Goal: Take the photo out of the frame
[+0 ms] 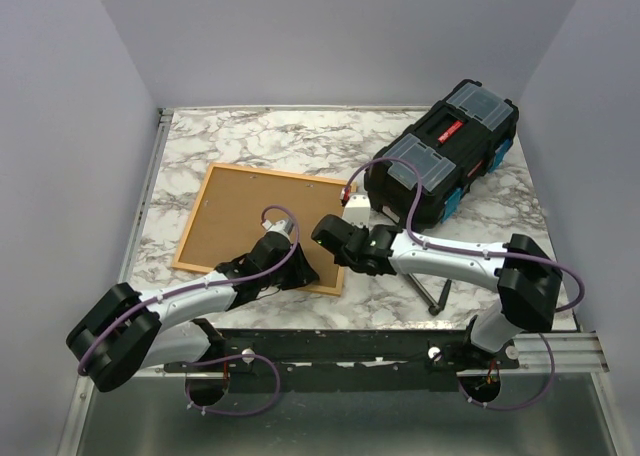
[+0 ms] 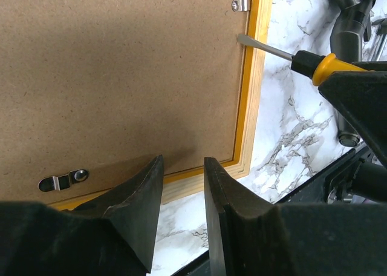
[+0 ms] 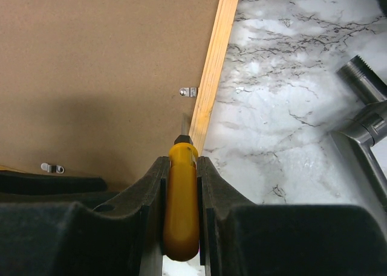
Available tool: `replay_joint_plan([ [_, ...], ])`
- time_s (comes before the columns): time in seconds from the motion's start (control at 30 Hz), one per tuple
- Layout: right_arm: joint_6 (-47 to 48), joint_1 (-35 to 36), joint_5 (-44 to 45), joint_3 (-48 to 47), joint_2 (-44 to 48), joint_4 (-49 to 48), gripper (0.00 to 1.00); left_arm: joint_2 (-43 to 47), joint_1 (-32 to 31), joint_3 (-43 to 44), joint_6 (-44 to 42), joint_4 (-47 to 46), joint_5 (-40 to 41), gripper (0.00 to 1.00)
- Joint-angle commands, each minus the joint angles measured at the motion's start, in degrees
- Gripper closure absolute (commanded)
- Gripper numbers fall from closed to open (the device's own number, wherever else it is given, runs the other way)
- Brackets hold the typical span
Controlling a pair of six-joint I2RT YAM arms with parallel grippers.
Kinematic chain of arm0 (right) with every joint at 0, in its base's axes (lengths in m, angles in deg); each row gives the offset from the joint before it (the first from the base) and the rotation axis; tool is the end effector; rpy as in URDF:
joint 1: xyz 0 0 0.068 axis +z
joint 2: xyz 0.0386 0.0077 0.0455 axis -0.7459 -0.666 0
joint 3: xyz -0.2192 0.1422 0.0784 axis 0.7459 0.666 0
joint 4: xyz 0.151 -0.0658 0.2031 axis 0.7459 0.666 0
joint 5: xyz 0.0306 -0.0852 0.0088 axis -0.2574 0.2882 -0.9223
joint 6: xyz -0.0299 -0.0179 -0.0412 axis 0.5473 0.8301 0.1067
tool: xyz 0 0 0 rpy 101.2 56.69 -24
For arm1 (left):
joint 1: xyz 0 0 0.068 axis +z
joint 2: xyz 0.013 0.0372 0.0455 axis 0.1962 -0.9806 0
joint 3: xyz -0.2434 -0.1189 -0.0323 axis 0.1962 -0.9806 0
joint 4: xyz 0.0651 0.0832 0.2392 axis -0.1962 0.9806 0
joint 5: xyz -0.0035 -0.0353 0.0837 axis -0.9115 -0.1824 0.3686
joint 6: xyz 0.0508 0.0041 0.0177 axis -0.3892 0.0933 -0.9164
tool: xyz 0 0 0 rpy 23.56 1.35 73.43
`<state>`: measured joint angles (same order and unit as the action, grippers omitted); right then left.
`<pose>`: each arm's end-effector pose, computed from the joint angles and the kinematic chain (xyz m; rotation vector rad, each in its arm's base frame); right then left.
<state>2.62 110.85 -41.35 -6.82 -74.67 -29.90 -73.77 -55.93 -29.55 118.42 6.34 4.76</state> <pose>0.1663 0.2792 0.2246 -0.0364 2.4006 0.1496 0.1490 -0.1513 0.1506 -0.1719 2.4895 -0.9303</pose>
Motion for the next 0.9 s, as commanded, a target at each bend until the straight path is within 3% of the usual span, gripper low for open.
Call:
replay_joint_plan([
  [0.0, -0.88, -0.2, 3.84, -0.04, -1.87, -0.44, 0.99, -1.11, -0.03, -0.76, 0.2, 1.56, -2.17, 0.66],
  [0.33, -1.41, -0.31, 7.23, -1.1, -3.24, 1.86, 0.99, -0.85, -0.03, -1.03, 0.19, 2.11, -2.08, 0.66],
  [0.87, 2.78, -1.26, 7.72, 0.43, -3.92, -4.76, 0.99, -0.45, -0.03, -1.62, 0.18, 2.21, -2.07, 0.66],
])
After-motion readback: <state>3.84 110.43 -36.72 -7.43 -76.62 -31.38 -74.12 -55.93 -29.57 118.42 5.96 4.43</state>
